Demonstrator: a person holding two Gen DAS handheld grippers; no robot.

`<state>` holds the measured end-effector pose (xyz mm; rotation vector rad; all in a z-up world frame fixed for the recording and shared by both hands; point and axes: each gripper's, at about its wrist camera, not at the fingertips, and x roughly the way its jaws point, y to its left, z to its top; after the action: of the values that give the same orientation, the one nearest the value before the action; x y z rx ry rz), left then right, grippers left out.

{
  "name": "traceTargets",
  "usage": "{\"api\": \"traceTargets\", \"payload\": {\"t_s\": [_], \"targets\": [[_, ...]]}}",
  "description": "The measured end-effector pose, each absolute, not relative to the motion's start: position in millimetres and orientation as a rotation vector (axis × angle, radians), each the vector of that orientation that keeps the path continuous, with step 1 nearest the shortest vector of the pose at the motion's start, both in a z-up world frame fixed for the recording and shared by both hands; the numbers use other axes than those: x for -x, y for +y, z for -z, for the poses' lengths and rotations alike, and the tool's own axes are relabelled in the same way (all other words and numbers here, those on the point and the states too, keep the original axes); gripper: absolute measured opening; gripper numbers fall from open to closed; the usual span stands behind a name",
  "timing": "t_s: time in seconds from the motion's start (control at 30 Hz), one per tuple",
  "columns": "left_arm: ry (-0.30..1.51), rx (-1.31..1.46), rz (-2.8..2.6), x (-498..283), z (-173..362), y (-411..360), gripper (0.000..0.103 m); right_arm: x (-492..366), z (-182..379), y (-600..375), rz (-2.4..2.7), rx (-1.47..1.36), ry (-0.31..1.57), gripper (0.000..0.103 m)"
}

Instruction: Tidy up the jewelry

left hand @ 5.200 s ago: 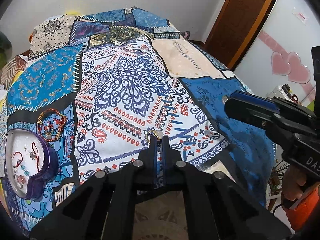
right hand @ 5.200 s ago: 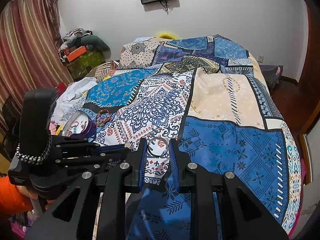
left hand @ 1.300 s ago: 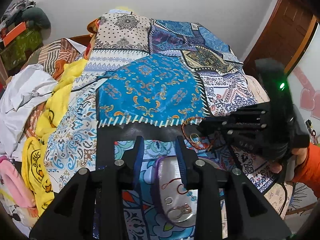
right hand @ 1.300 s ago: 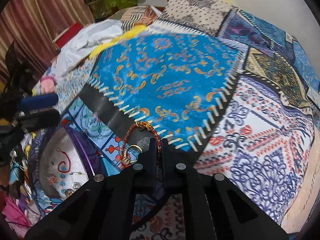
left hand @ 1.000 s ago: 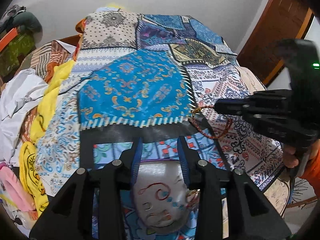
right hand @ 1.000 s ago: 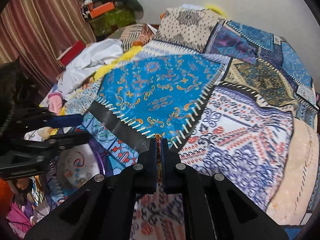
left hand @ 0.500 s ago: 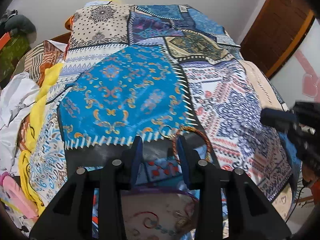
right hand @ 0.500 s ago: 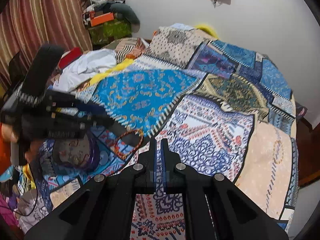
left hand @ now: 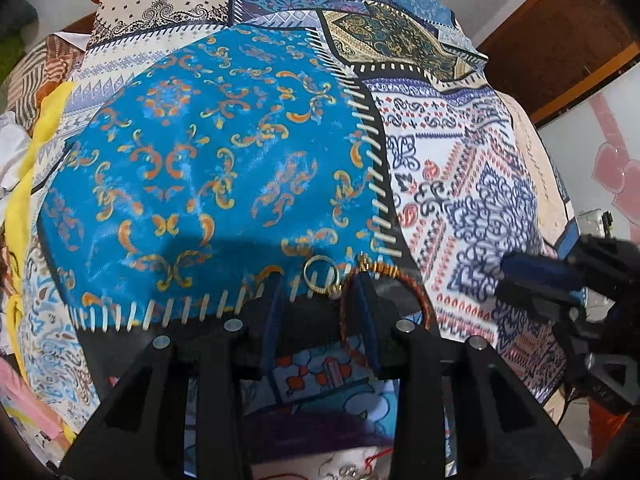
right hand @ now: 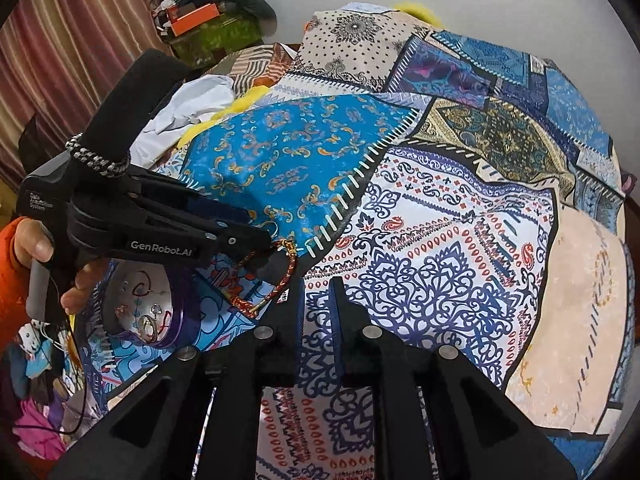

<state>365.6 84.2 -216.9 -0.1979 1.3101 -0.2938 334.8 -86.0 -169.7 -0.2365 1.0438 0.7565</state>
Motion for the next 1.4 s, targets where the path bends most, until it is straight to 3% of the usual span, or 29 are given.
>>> {"api": "traceTargets", "payload": {"t_s": [0.3, 0.47, 0.6, 0.87, 1.03, 1.17, 1.4], "targets": [[1.310, 0.258, 0.283, -375.9, 222.4, 84.7, 0.033, -337.8, 175.9, -85.4, -0.773, 0.222, 1.076, 0.011], [1.290, 0.263, 0.243, -371.9, 226.9, 93.2, 0.006, -334.8, 175.6, -83.5, -0.784, 0.231, 1.079, 0.011], [1.284, 0.263, 0.236, -367.6, 226.9, 99.2, 0.000, -333.2, 176.8, -82.1, -0.779, 0.249, 1.083, 0.011], [1.230, 0.216, 0.246, -354.1, 208.1, 99.5, 0.003, -335.1, 178.3, -75.8, -0.781, 0.257, 1.094, 0.011], [1.233, 0.121, 0.237, -354.1, 201.4, 94.7, 0.033, -335.4, 178.0, -76.4, -0.783, 0.250, 1.098, 0.011], [1.312, 0.064, 0.244, -354.2, 217.8, 92.0, 0.033, -337.5, 179.9, -78.7, -0.784, 0.240, 1.109, 0.011], [1.299, -0.006, 0.257, -356.1, 221.7, 81.5, 0.033, -341.1, 183.0, -82.3, -0.786, 0.210, 1.124, 0.011]]}}
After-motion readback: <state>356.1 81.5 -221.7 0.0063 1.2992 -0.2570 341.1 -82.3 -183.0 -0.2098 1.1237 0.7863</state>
